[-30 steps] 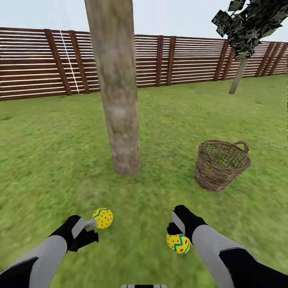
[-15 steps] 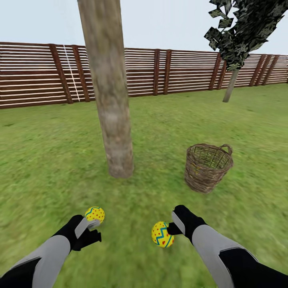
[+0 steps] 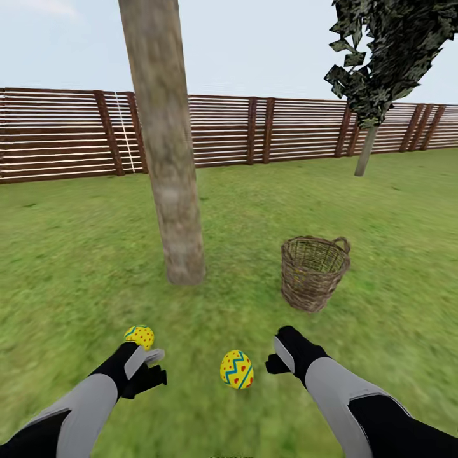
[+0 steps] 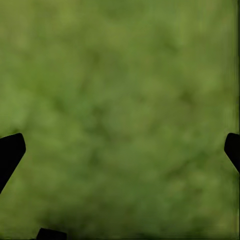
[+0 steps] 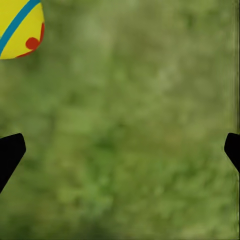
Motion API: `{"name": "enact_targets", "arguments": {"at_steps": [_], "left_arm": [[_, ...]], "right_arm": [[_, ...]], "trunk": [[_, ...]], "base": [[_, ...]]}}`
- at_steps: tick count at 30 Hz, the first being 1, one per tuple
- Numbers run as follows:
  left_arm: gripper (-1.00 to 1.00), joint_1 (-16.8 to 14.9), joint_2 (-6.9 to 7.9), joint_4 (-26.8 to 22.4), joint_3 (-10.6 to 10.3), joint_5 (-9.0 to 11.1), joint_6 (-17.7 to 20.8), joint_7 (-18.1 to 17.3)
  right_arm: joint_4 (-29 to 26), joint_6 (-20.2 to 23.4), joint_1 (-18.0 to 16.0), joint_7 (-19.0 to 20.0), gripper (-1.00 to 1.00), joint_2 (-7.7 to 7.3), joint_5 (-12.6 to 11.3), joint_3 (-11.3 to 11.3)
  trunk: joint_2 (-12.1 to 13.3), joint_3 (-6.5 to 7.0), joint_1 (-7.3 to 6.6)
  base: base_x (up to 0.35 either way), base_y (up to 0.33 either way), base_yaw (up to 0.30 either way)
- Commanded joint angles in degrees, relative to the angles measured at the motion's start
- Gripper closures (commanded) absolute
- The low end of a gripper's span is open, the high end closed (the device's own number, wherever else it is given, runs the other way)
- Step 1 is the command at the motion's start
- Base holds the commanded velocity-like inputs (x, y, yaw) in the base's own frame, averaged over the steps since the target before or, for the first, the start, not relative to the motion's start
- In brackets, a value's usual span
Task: Take the three Easter eggs out of the wicker basket on the lawn in the garden, then place them on the lawn next to a single tree (choose any tree) so that all three eggs are next to the same tree and none are left in the basket.
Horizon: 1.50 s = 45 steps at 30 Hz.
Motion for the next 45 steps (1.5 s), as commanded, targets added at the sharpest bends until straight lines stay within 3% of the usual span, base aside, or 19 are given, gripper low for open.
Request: {"name": "enact_targets", "arguments": {"at_steps": [1, 36, 45], "left_arm": [[-1.00, -0.03, -0.07, -0.05, 0.06, 0.57, 0.22, 0.47], [-1.00, -0.02, -0.24, -0.11, 0.07, 0.72, 0.22, 0.45], [-1.00, -0.02, 0.79, -0.37, 0.43, 0.97, 0.25, -0.64]], "right_arm": [[-0.10, 0.29, 0.01, -0.29, -1.00, -0.04, -0.51, 0.46], [-0.10, 0.32, 0.01, -0.17, -1.00, 0.05, -0.48, 1.21], [-0.26, 0.28, 0.01, -0.49, -1.00, -0.38, -0.26, 1.21]], "trunk": [[0.00, 0.17, -0.05], [0.46, 7.92, -0.95], [0.58, 9.91, -1.19]], "base": [[-0.152, -0.323, 0.279], [-0.152, -0.323, 0.290], [-0.151, -0.320, 0.291]]}}
